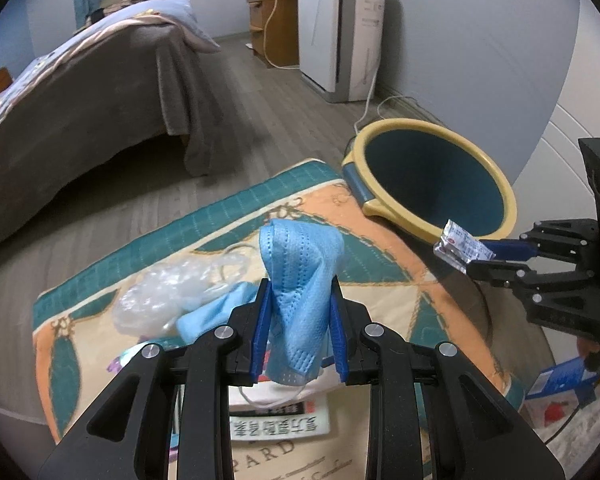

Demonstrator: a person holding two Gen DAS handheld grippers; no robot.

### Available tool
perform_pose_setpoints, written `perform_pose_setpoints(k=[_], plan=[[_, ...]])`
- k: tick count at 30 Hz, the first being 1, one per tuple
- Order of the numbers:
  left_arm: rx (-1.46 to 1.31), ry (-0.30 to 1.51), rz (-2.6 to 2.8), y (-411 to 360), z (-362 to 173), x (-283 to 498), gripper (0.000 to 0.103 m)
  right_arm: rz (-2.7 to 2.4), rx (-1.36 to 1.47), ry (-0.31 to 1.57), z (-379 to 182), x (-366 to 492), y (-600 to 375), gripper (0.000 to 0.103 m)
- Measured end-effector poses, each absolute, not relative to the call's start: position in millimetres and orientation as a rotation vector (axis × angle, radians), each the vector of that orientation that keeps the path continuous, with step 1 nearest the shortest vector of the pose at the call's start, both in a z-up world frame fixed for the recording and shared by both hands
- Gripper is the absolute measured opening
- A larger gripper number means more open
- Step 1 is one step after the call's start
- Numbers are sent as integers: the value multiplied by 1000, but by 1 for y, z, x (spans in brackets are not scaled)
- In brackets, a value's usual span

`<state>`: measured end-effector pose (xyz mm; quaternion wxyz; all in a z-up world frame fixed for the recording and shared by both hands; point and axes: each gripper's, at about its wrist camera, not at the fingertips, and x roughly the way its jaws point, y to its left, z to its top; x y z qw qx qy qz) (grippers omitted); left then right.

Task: Collect trash
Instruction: 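Carry the silver wrapper over the wastebasket with the right tool while the left tool carries the mask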

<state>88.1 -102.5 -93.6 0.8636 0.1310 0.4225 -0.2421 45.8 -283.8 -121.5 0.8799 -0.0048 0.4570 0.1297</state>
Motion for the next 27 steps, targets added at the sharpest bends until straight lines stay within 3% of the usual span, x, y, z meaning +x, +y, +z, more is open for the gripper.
perform_pose_setpoints(k=[27], plan=[[311, 900, -659, -206, -103, 89, 28, 14, 73, 918, -124, 39, -379, 23]])
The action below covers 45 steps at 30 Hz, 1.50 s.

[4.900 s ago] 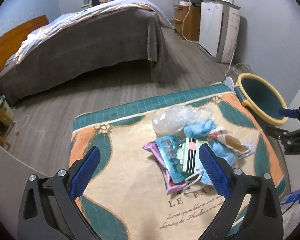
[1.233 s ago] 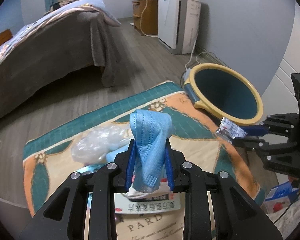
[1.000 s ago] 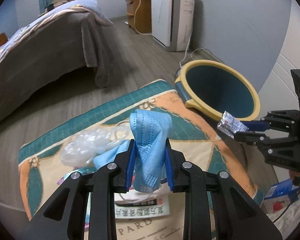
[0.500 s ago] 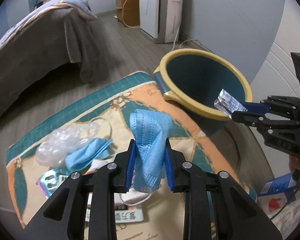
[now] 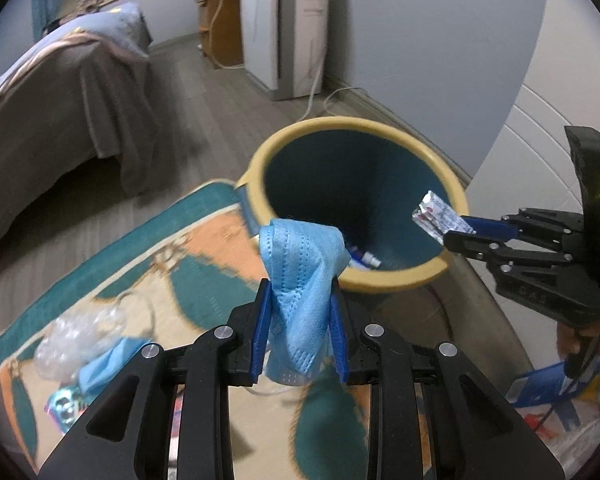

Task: Collect trash
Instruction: 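Carry the silver wrapper over the wastebasket with the right tool while the left tool carries the mask, then release the wrapper and the blue mask into the wastebasket with both tools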

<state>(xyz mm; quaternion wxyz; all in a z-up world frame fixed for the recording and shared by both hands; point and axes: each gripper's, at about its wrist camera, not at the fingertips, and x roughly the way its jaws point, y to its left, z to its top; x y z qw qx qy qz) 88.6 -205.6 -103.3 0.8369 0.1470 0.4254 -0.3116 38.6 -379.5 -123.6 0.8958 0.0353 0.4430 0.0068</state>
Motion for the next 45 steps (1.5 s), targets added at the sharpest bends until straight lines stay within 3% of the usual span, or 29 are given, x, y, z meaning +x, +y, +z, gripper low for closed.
perform_pose_setpoints(k=[19, 25, 29, 32, 38, 45], plan=[[314, 857, -670, -267, -110, 134, 28, -104, 58, 898, -125, 72, -398, 24], [298, 858, -652, -261, -110, 146, 48, -123, 34, 885, -123, 85, -394, 25], [281, 849, -636, -249, -108, 147, 65, -132, 34, 887, -124, 86, -393, 39], [266, 851, -617, -238, -108, 146, 73, -136, 33, 891, -124, 85, -391, 41], [232, 847, -595, -210, -99, 141, 81, -137, 24, 875, -117, 80, -385, 63], [194, 847, -542, -162, -85, 132, 86, -125, 36, 846, -101, 73, -371, 97]])
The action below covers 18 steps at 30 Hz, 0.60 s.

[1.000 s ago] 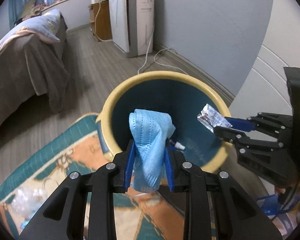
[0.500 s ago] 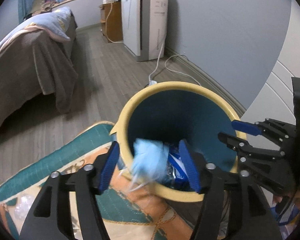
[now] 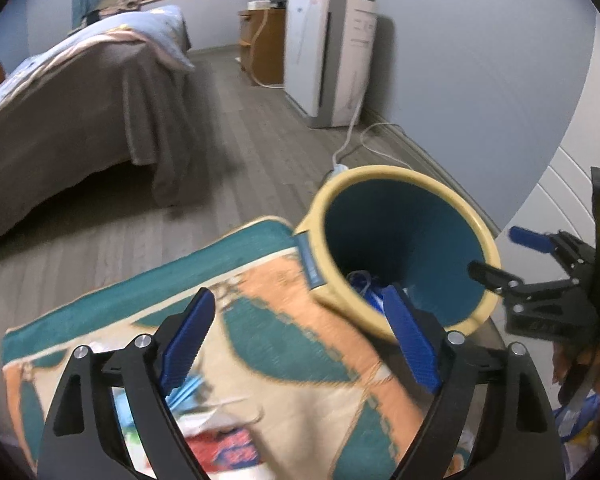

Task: Collect trash
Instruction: 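Release the wrapper and the blue mask into the wastebasket with both tools, then grasp the white-red paper bag with the right tool while the left tool grasps the clear plastic bag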

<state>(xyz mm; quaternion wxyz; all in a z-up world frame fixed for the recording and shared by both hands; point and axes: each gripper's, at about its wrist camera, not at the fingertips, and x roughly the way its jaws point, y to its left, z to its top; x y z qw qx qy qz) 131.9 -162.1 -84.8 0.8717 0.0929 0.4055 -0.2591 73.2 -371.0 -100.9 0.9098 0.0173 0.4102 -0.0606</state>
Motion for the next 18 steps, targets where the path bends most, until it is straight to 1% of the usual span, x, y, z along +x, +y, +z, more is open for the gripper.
perform_pose_setpoints(k=[6, 10, 13, 18], plan=[[176, 849, -475, -119, -68, 118, 87, -129, 15, 838, -83, 71, -349, 97], [155, 808, -420, -85, -38, 105, 92, -108, 34, 844, -67, 68, -331, 97], [123, 784, -373, -55, -17, 96, 93, -112, 32, 843, -51, 68, -309, 97], [48, 760, -295, -5, 7, 76, 94, -42, -164, 851, -16, 69, -243, 97]])
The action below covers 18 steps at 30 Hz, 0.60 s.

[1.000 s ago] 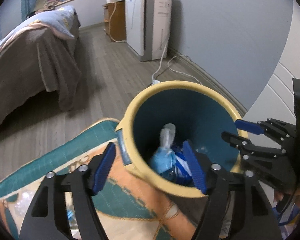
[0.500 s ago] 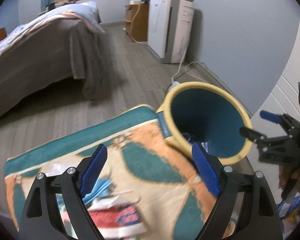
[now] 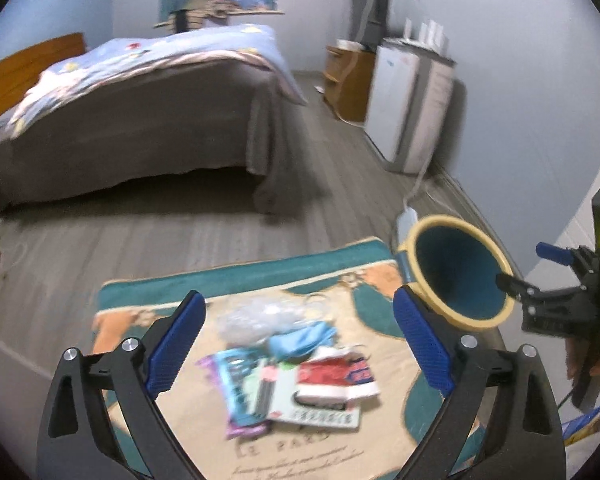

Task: Collect trash
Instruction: 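Grasp the white-red paper bag with the right tool while the left tool grasps the clear plastic bag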

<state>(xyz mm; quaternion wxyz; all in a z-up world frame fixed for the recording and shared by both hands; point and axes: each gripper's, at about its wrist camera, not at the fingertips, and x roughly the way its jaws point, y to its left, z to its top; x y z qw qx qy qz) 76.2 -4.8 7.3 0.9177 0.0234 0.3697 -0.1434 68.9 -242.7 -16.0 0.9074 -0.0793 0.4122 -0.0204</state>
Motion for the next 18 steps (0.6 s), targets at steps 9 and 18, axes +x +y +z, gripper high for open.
perform_pose_setpoints(k=[9, 18], plan=[[-7, 727, -166, 68, 15, 58, 95, 146, -293, 709, 60, 59, -146, 97], [31, 771, -146, 97, -14, 76, 95, 163, -108, 862, 14, 74, -109, 97]])
